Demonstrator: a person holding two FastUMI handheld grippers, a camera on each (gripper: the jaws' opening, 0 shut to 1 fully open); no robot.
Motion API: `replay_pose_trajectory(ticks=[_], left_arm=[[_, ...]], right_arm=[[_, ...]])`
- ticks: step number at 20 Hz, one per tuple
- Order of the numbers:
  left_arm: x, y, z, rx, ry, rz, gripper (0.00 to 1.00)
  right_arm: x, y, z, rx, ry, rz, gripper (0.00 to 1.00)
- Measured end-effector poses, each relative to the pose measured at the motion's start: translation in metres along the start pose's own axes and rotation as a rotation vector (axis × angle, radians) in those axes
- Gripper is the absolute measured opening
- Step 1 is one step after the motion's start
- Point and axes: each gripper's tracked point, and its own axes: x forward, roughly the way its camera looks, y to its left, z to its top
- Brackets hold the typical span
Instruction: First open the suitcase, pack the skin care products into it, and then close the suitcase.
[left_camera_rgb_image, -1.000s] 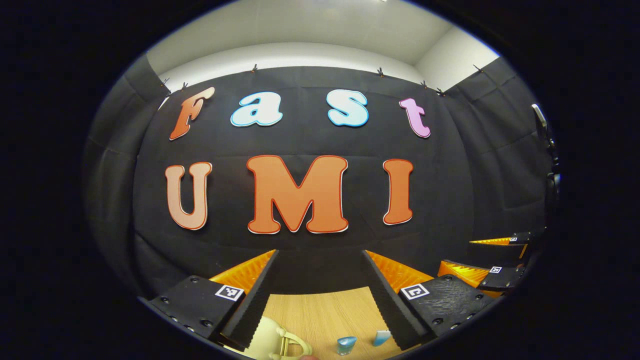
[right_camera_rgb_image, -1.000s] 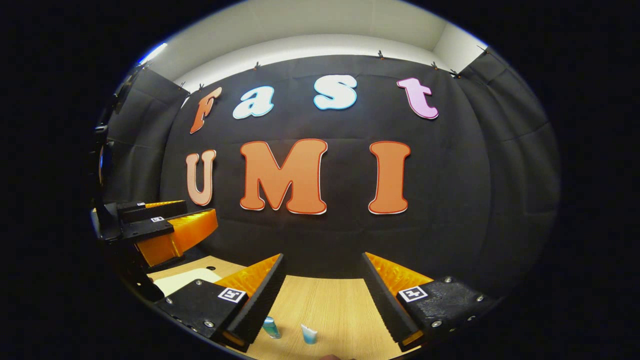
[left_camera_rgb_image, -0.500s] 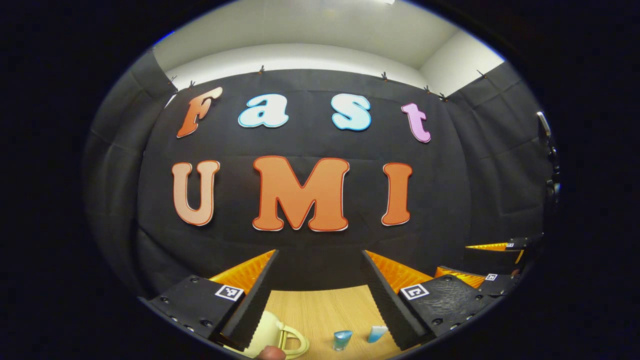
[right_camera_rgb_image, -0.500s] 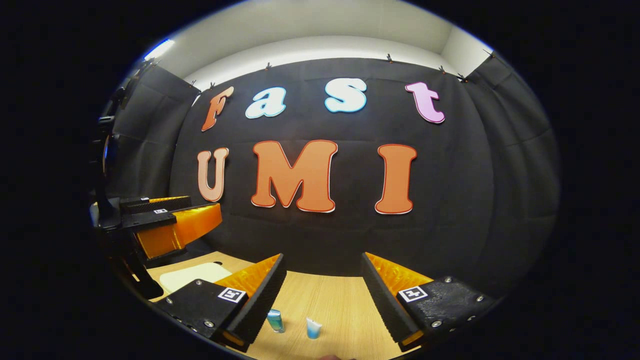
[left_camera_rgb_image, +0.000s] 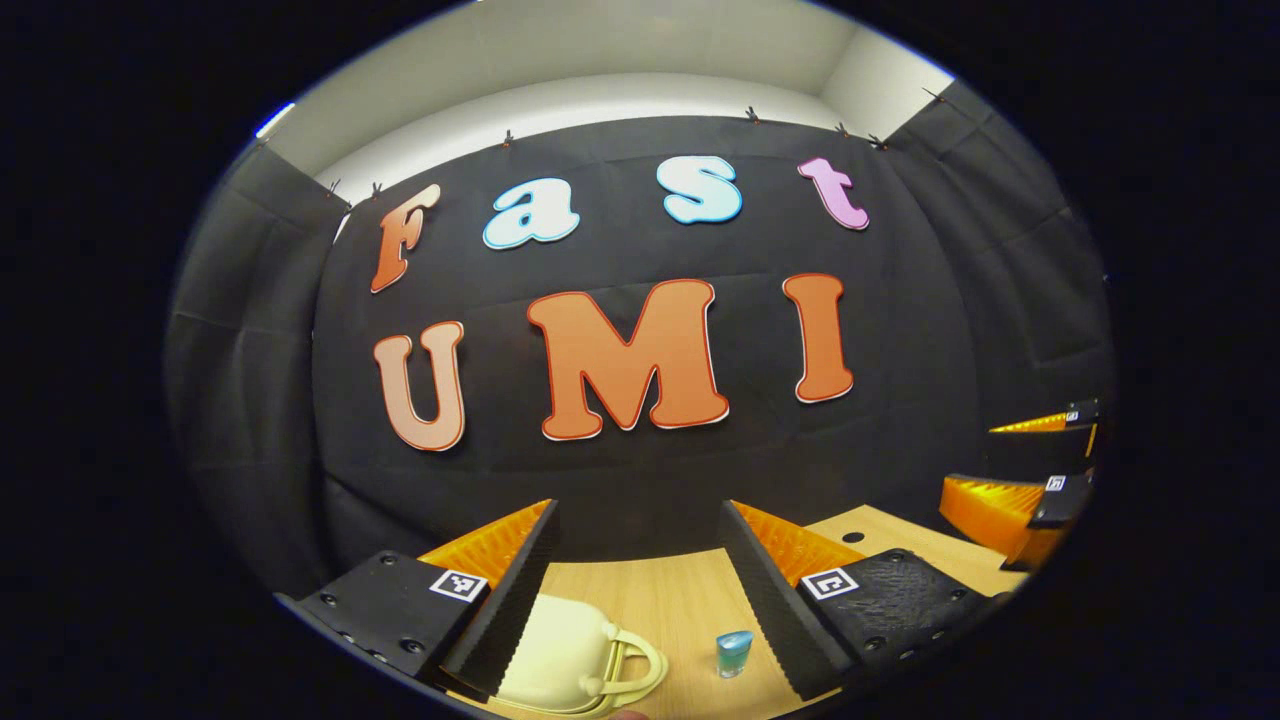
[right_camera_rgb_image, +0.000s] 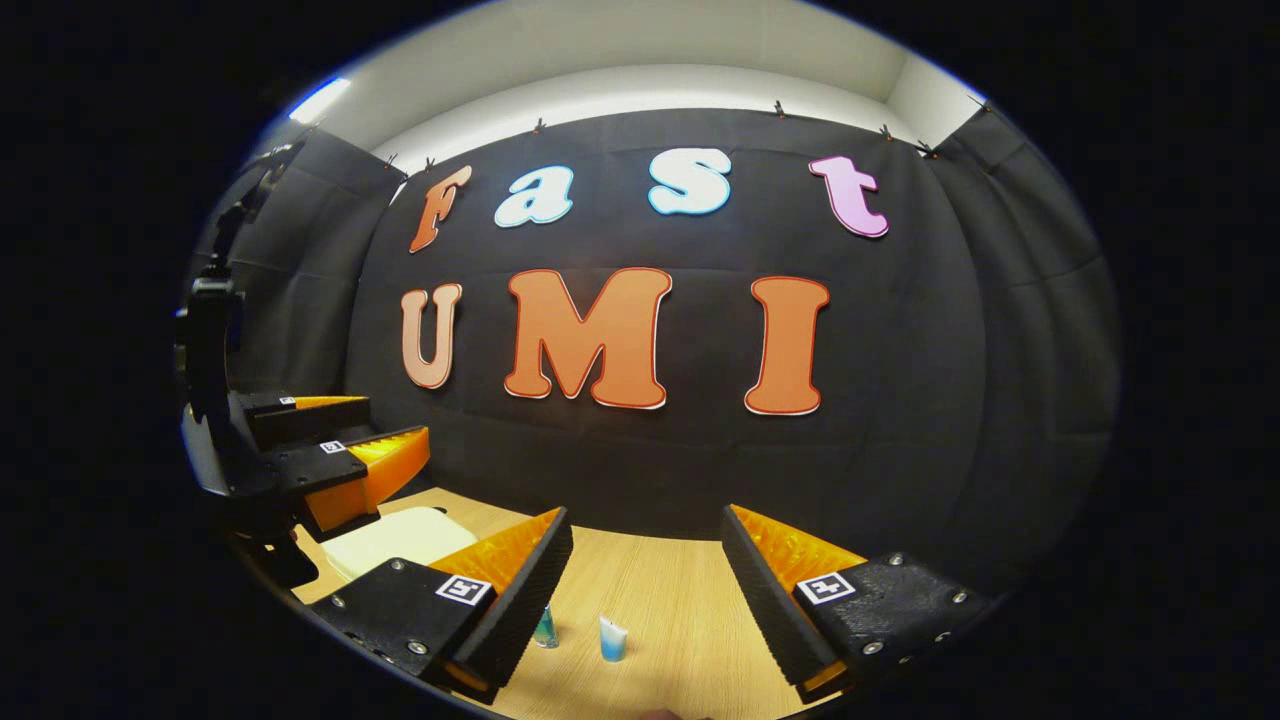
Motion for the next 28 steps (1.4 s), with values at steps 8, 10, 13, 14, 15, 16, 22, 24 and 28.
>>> replay_pose_trajectory(ticks=[8,10,13,14,15,16,22,24,28], left_arm=[[-0.005,-0.016,-0.077,0.278,0.152,0.015,0.98],[-0.002,-0.021,-0.101,0.351,0.190,0.001,1.00],[0.010,-0.031,-0.142,0.452,0.249,-0.050,0.98],[0.011,-0.033,-0.154,0.483,0.263,-0.067,0.98],[0.015,-0.034,-0.166,0.509,0.274,-0.085,0.98],[0.015,-0.034,-0.182,0.541,0.297,-0.104,0.97],[0.023,-0.028,-0.254,0.667,0.386,-0.195,0.97],[0.021,-0.025,-0.271,0.699,0.406,-0.216,0.97],[0.019,-0.019,-0.298,0.772,0.427,-0.251,0.97]], right_arm=[[0.003,-0.037,-0.021,-0.011,0.031,0.030,0.95],[0.003,-0.050,-0.028,-0.027,0.052,0.013,0.95],[0.005,-0.065,-0.031,-0.022,0.063,-0.023,0.95],[0.006,-0.066,-0.032,-0.020,0.066,-0.031,0.95],[0.007,-0.069,-0.032,-0.022,0.069,-0.044,0.95],[0.008,-0.071,-0.032,-0.022,0.073,-0.054,0.95],[0.006,-0.081,-0.036,-0.019,0.092,-0.148,0.95],[0.005,-0.080,-0.038,-0.018,0.098,-0.164,0.95],[0.005,-0.074,-0.040,-0.037,0.106,-0.184,0.95]])
